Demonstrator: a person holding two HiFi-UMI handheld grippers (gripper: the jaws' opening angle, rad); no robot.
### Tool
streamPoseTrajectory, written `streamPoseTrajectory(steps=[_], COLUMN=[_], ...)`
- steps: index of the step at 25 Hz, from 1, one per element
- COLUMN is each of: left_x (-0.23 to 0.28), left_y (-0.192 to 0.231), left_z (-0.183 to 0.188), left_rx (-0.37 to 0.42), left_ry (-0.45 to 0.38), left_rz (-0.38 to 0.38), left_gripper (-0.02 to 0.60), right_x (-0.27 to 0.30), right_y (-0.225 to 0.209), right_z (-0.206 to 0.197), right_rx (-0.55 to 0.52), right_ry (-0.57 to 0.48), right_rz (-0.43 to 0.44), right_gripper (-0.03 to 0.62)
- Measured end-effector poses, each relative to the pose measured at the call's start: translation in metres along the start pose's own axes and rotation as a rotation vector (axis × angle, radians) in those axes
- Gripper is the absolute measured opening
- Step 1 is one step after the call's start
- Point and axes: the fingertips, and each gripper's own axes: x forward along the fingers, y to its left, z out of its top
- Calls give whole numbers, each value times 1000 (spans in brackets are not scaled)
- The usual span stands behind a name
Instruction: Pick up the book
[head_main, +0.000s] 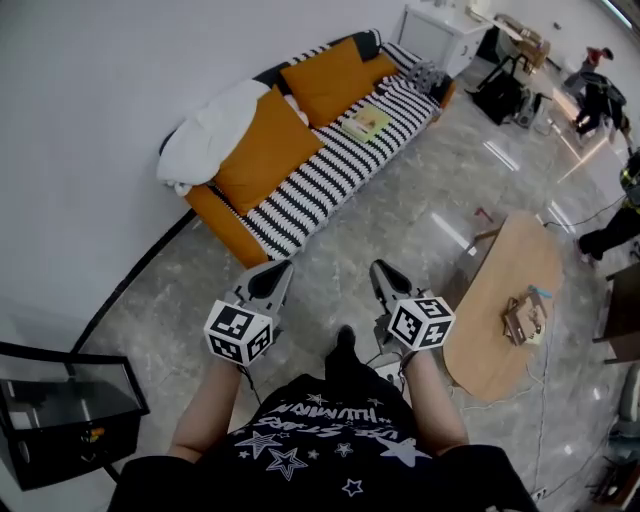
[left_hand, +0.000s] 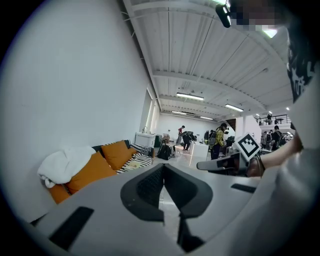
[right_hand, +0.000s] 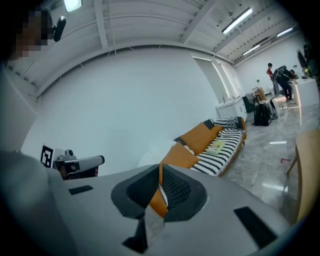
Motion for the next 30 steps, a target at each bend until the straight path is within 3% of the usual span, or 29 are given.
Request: streamPoseTrajectory(steps=[13,30], left_x=[94,181], left_y=[14,-8], left_z=[20,45], left_rx=[-14,23], left_ry=[32,26], left_rz=[14,16], left_gripper=[8,8], right_x=[44,51], right_y=[-86,-178], right_z=[48,82], right_rx=[51,152], right_ry=[9,-35], right_rz=[-11,-2], right_gripper=[37,37])
